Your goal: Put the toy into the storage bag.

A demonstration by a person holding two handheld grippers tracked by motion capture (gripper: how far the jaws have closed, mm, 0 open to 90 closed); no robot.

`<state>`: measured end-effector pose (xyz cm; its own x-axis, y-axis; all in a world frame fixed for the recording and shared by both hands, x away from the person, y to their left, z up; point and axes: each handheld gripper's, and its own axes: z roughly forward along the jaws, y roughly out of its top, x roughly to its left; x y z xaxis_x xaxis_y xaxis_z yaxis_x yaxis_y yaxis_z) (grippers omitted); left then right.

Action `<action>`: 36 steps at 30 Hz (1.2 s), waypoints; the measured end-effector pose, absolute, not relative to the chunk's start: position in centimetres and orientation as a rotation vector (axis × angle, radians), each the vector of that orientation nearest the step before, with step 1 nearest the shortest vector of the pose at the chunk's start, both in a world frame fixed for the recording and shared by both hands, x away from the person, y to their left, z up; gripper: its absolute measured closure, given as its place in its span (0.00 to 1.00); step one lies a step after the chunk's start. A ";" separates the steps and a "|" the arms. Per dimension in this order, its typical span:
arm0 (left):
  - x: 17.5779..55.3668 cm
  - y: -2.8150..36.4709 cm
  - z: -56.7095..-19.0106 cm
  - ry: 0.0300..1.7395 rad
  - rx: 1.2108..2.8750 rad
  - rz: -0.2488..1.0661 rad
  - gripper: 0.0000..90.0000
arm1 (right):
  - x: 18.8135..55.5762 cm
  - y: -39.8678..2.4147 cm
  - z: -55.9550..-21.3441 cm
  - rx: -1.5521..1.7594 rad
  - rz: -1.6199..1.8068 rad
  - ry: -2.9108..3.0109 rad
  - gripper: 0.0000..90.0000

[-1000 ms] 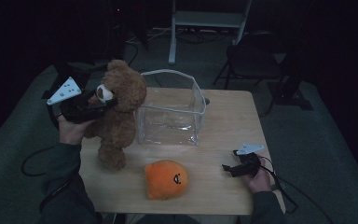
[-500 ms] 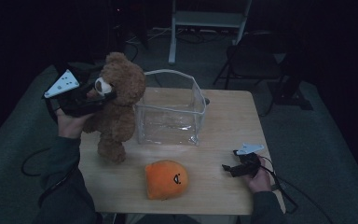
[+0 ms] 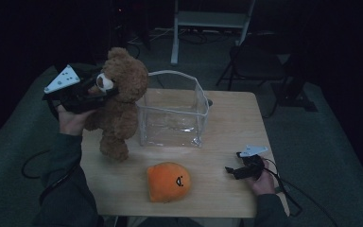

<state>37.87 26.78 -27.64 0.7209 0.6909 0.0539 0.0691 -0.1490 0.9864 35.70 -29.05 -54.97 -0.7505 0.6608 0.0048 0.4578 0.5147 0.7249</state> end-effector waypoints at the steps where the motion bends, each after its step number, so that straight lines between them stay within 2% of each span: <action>1: 37.9 26.7 -27.6 0.621 1.652 0.606 0.46 | 35.7 -29.1 -55.0 0.942 1.070 2.487 0.13; 36: 40.1 26.6 -25.1 0.618 1.643 0.607 0.46 | 35.7 -29.1 -55.0 0.942 1.070 2.487 0.13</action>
<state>40.11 26.57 -25.09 0.7208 0.6911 0.0521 0.0640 -0.1412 0.9879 35.70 -29.05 -54.97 -0.7506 0.6607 0.0050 0.4578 0.5146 0.7249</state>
